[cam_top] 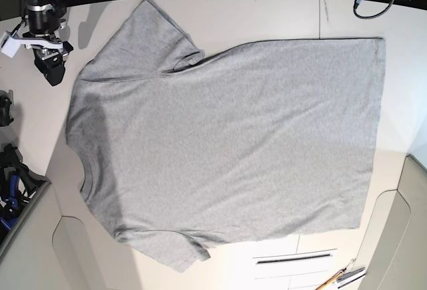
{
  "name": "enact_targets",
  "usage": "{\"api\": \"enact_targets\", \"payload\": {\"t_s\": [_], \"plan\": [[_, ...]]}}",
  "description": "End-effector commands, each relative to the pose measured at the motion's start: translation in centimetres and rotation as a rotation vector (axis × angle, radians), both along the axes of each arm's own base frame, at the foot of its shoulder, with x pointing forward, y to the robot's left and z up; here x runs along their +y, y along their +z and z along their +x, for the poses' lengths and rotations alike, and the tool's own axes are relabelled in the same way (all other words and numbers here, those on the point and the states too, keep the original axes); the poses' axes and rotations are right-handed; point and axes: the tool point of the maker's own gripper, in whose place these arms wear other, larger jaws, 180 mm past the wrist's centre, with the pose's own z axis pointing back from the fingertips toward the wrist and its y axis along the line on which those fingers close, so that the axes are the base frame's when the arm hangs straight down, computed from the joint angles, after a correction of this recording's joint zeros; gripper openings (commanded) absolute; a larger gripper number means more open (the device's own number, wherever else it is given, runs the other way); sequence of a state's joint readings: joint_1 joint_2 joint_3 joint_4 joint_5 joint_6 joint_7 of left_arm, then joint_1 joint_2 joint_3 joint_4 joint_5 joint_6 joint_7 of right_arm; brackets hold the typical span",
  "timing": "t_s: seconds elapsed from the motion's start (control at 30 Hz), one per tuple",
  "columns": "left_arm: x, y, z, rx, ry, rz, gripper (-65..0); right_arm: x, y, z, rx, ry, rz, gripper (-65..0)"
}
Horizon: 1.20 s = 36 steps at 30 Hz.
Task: Fold the T-shirt properly
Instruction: 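Move the right gripper to the shoulder corner of the grey shirt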
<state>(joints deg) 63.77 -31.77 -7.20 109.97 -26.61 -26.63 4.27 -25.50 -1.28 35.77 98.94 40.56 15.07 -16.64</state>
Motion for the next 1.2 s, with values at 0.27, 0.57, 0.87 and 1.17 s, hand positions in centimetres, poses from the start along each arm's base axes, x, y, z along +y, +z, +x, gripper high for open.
{"api": "enact_targets", "payload": {"t_s": [0.27,0.57,0.87,1.17], "plan": [[-1.9,1.2,0.5,-0.031,-0.084,-0.088,-65.0,0.4,0.1,1.4,0.037,0.038,0.0,-27.9],[-2.2,1.1,0.2,-0.016,-0.106,-0.1,-65.0,0.3,-0.1,2.0,0.06,0.042,-0.036,-27.9],[-3.6,1.9,-0.3,-0.005,-0.14,-0.195,-65.0,1.0,-2.5,2.4,0.1,0.062,0.006,-27.9],[-3.6,1.7,-0.6,0.014,-0.144,-0.187,-65.0,5.0,-4.3,4.8,0.115,0.175,0.058,-27.9]]}}
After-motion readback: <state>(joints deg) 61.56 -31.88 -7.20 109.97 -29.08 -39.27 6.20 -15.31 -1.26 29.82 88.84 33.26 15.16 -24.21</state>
